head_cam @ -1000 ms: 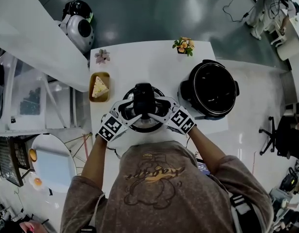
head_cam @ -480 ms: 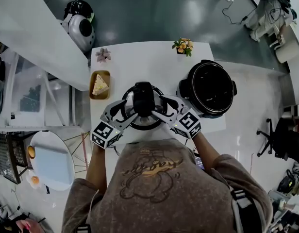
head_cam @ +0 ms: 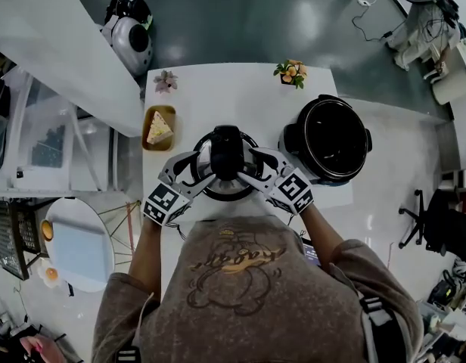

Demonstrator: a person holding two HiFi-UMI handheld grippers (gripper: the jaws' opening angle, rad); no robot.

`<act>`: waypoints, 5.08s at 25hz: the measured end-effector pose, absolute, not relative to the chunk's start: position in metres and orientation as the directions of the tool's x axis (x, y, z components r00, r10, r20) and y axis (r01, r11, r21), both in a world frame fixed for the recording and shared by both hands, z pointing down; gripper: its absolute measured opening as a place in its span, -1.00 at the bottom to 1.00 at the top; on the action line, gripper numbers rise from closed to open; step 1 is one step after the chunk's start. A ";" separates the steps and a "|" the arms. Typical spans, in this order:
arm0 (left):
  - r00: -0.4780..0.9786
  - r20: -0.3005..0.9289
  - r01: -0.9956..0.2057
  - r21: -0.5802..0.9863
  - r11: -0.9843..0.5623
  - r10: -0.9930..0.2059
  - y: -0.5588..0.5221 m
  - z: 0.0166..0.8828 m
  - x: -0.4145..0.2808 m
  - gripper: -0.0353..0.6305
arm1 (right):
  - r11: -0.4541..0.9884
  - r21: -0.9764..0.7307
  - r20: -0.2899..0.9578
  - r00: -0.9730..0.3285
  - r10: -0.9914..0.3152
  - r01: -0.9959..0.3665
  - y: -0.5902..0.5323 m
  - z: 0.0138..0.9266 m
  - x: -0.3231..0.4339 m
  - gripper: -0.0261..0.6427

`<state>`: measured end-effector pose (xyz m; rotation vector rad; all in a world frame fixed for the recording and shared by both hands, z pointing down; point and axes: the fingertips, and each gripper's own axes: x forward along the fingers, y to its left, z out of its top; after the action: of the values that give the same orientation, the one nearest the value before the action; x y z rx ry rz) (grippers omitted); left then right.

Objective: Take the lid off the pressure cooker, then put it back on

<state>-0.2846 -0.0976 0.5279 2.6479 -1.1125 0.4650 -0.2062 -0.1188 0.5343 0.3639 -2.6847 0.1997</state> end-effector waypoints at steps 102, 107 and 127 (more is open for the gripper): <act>0.924 0.381 -0.004 -0.011 -1.000 -0.008 -0.221 0.384 0.026 -0.10 | 0.705 0.059 0.446 -0.613 -0.652 -0.707 -0.213 0.385 0.041 -0.15; 0.922 0.387 0.008 -0.005 -1.000 0.005 -0.230 0.389 0.034 -0.10 | 0.694 0.029 0.429 -0.618 -0.659 -0.720 -0.221 0.390 0.050 -0.15; 0.924 0.380 0.026 0.059 -0.998 0.046 -0.242 0.402 0.036 -0.10 | 0.690 -0.025 0.411 -0.637 -0.652 -0.723 -0.232 0.404 0.053 -0.15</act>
<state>0.0364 -0.2417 0.4018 3.0289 0.0566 0.6000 0.0534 -0.2321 0.4042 1.0752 -2.5310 0.2645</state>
